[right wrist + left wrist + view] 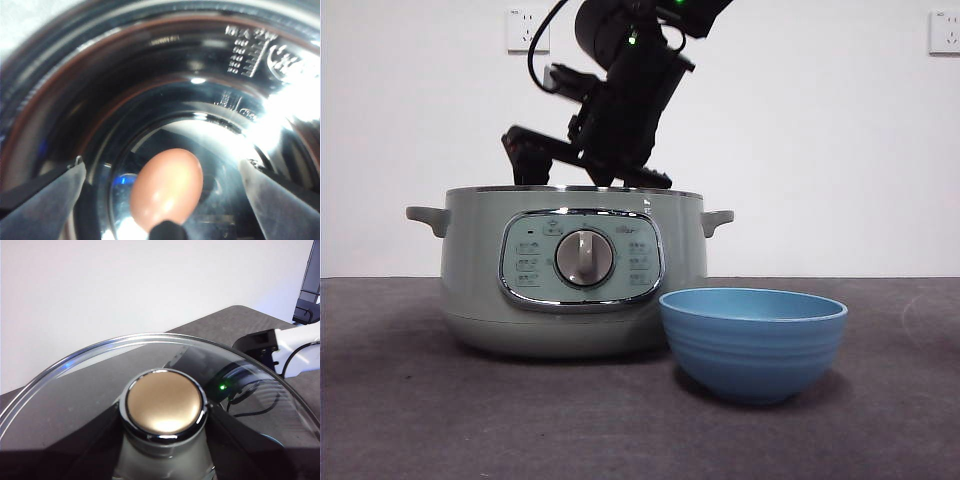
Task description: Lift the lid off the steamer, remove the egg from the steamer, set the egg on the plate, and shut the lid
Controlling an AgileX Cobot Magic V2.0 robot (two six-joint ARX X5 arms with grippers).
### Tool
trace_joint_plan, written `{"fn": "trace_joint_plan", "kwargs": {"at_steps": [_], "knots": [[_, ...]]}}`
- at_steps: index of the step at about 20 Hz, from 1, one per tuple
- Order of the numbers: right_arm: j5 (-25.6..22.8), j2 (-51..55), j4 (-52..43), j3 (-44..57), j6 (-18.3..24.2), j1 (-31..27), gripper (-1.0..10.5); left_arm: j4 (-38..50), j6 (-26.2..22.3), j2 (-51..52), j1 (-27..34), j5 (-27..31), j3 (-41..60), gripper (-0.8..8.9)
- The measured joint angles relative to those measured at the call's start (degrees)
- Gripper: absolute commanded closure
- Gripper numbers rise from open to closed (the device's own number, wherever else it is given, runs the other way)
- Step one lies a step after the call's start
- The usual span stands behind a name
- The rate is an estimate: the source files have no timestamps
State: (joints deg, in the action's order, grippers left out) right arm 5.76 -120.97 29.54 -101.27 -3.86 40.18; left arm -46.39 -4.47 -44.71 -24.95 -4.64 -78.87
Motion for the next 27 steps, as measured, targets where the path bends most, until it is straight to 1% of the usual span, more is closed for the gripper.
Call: {"fn": "trace_joint_plan", "kwargs": {"at_steps": [3,4,5,6,8,9,10,11,13,18,19,21,23,27], "knots": [[-0.1,-2.6,0.5,0.0,0.0,0.2,3.8,0.0,0.0,0.0,0.0,0.0,0.0,8.22],[-1.0,-2.6,0.5,0.0,0.0,0.4,4.2,0.0,0.0,0.0,0.0,0.0,0.0,8.22],[-1.5,-2.6,0.2,0.0,0.0,0.6,5.1,0.0,0.0,0.0,0.0,0.0,0.0,8.22],[-1.5,-2.6,0.7,0.0,0.0,0.7,5.4,0.0,0.0,0.0,0.0,0.0,0.0,8.22],[-1.6,-2.6,1.6,0.0,0.0,0.7,5.6,0.0,0.0,0.0,0.0,0.0,0.0,8.22],[-1.7,-2.6,1.6,0.0,0.0,0.7,6.9,0.0,0.0,0.0,0.0,0.0,0.0,8.22],[-1.7,-2.6,1.4,0.0,0.0,0.7,7.4,0.0,0.0,0.0,0.0,0.0,0.0,8.22],[-1.7,-2.6,0.8,0.0,0.0,0.7,7.7,-0.1,0.0,0.0,0.0,0.0,0.0,8.22],[-1.7,-2.6,-0.6,0.0,-0.1,0.7,9.7,-1.2,0.0,0.0,0.0,0.0,0.0,8.22],[-1.5,-2.0,-0.3,0.0,-0.2,1.1,9.6,-1.3,-0.1,0.0,0.0,0.0,0.0,8.22],[-1.5,-0.1,0.6,0.1,-0.2,1.1,9.6,-1.3,-0.1,0.0,0.0,0.0,0.0,8.22],[-1.6,8.2,2.3,0.1,-0.2,1.1,9.6,-1.3,-0.1,0.0,0.0,0.0,0.0,8.22],[-4.0,17.5,8.2,-0.2,0.2,1.1,9.6,-1.3,-0.1,0.0,0.0,0.0,0.0,8.22],[-8.3,31.0,27.0,-0.2,1.9,1.1,9.6,-1.3,-0.1,0.0,0.0,0.0,0.0,8.22]]}}
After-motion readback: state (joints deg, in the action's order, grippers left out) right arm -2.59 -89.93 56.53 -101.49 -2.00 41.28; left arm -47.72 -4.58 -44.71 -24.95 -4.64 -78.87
